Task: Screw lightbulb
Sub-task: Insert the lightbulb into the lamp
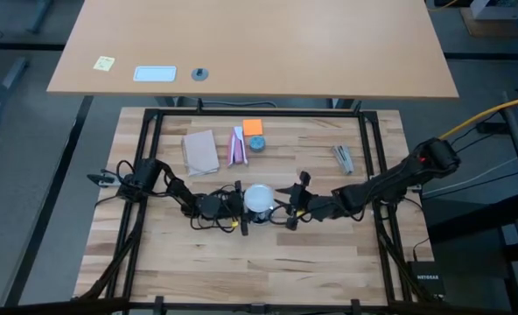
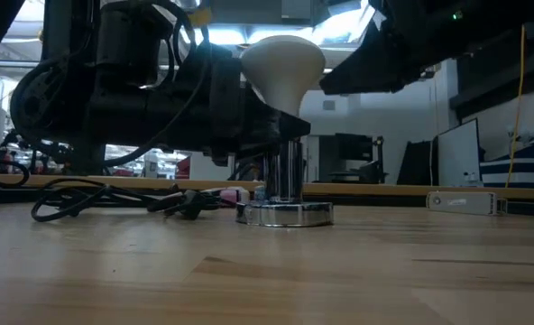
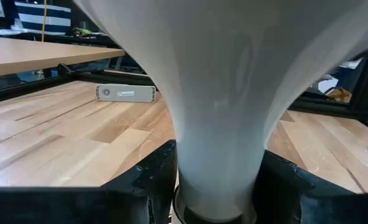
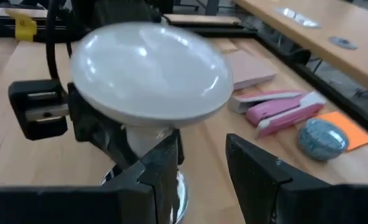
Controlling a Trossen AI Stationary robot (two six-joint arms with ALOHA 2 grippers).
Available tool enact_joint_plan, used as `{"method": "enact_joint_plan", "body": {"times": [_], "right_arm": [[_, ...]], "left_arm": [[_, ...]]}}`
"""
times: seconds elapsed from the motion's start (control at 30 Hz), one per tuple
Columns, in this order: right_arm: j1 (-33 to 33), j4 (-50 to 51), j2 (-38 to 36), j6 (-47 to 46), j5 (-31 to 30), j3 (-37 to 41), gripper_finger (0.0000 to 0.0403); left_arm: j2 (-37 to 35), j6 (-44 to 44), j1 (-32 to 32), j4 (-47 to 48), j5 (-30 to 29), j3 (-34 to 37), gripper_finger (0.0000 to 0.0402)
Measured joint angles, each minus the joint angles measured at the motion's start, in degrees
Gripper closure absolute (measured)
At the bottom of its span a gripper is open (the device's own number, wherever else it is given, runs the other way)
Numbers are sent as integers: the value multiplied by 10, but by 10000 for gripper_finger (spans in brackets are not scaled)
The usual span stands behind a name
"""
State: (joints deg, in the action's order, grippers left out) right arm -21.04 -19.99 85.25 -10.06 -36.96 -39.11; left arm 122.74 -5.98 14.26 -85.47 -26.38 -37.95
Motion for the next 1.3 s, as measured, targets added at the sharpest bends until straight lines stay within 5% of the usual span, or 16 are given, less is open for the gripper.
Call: {"method": "enact_joint_plan", "body": {"times": [0.5, 0.87, 1.3], "right_arm": [[0, -5, 6, 3, -11, 0, 260], [1, -12, -72, 119, -116, 0, 260], [2, -132, -1, 121, -55, -18, 260]], "left_arm": [[0, -23, 0, -3, -5, 0, 233], [-2, -26, 1, 12, -5, 0, 233], [-2, -26, 1, 16, -5, -1, 233]]}}
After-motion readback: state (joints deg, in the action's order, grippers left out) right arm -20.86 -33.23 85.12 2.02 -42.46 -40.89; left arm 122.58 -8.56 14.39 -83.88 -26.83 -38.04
